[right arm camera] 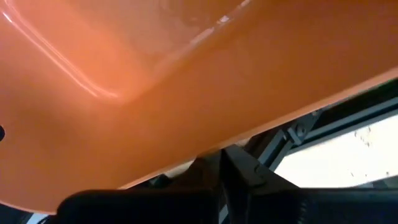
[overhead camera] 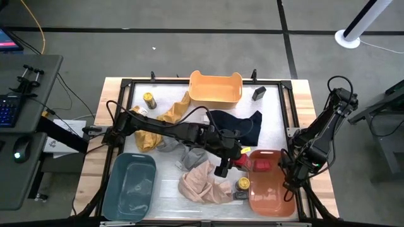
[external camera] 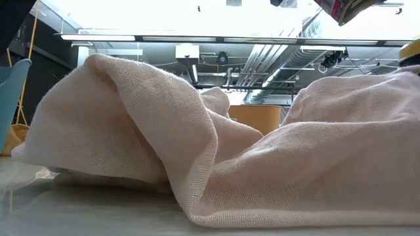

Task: Sort spices by type
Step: Put the red seasoning can into the orange bin

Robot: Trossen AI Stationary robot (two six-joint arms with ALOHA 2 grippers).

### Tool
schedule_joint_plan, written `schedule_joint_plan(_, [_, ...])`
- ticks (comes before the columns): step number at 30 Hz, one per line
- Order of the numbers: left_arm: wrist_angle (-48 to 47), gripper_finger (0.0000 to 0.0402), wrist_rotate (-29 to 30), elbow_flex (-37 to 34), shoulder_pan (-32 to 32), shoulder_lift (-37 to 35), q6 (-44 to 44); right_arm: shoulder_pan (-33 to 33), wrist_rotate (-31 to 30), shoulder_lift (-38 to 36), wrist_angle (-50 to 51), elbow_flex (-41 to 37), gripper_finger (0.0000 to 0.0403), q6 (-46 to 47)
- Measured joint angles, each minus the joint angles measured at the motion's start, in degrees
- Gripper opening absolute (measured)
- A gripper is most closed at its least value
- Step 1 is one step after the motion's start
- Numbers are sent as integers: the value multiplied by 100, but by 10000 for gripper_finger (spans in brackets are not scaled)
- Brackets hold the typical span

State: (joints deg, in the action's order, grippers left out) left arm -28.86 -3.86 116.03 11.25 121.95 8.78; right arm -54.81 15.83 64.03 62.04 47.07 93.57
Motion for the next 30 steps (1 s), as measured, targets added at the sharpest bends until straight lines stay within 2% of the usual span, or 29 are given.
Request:
schedule_joint_plan(8, [0,186,2,0,0,0,46,0,-280,0,-11,0,0,-19])
schedule_joint_plan(15, [160,186,2,0,-1,0,46,-2,-279,7,113,117,0,-111])
schedule_joint_plan(19, [621,186,2,0,-10,1,40,-145,-346,7,957,663,0,23])
schedule_joint_plan(25, [1341,186,-2,7,-72,204,-438,-548,-1029,2,2207,1765,0,750])
schedule_joint_plan(30, [1749,186,-10,7,-87,490,-734,-796,-1583,1,2803,2275,0,1399])
